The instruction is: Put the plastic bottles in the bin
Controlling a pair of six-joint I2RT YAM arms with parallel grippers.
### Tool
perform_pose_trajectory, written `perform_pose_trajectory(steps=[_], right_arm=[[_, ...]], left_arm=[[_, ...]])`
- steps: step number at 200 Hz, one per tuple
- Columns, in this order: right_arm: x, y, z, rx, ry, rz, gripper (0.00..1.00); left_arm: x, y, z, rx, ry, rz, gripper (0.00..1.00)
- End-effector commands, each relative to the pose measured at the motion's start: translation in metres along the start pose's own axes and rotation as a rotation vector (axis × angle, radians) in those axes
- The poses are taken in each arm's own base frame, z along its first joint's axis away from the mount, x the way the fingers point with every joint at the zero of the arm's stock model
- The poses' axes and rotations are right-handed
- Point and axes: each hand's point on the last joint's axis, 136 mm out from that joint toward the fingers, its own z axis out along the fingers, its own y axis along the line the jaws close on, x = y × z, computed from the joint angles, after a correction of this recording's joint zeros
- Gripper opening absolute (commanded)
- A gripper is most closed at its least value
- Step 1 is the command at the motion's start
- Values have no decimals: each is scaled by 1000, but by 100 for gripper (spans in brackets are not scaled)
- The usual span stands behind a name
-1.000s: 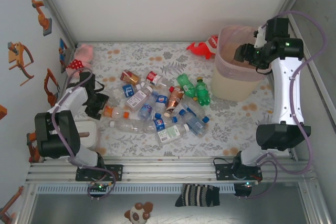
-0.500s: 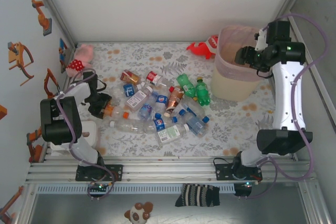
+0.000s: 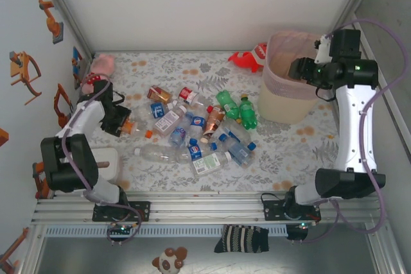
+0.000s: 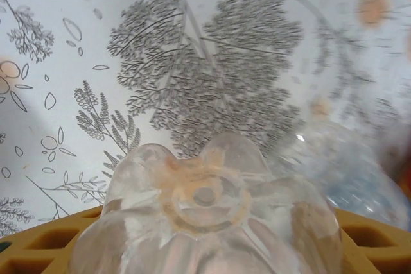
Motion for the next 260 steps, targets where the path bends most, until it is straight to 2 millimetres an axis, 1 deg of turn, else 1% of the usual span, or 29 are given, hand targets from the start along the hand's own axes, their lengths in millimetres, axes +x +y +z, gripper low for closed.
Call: perform_pose_trajectory(steps=[1, 18, 35, 47, 78, 91, 105, 123, 145, 172, 188, 209, 228, 260], right_arm=[[-15, 23, -16, -113, -115, -21, 67], [-21, 39, -23, -205, -183, -41, 67], [-26, 54, -30, -289, -253, -67, 67], [-27, 66, -36, -350, -291, -93, 66], [-24, 105, -54, -541, -358, -191, 66], [-18, 124, -62, -623, -363, -241, 66], [-9, 146, -68, -703, -365, -311, 67], [3, 171, -75, -780, -367, -395, 67], [16, 198, -84, -882, -377, -472, 67], [31, 227, -97, -1011, -393, -558, 67], [42, 243, -106, -1083, -397, -611, 67], [57, 261, -114, -1160, -392, -676, 67], [66, 273, -117, -1198, -393, -705, 68], [80, 293, -121, -1264, -389, -738, 69]], left_arm=[[-7, -12, -36, 90, -55, 95, 53], [-7, -27, -58, 207, -93, 167, 52], [-5, -46, -86, 357, -139, 248, 51], [-3, -57, -107, 458, -182, 299, 50], [7, -80, -164, 725, -282, 408, 48], [21, -94, -191, 880, -293, 496, 47], [41, -109, -223, 1066, -278, 612, 47], [62, -120, -256, 1223, -249, 715, 46], [86, -127, -287, 1344, -247, 856, 46], [128, -131, -322, 1461, -271, 1061, 46], [151, -132, -340, 1545, -267, 1153, 46], [176, -131, -362, 1657, -246, 1231, 46], [200, -126, -380, 1743, -223, 1315, 45], [223, -125, -402, 1829, -225, 1387, 45]])
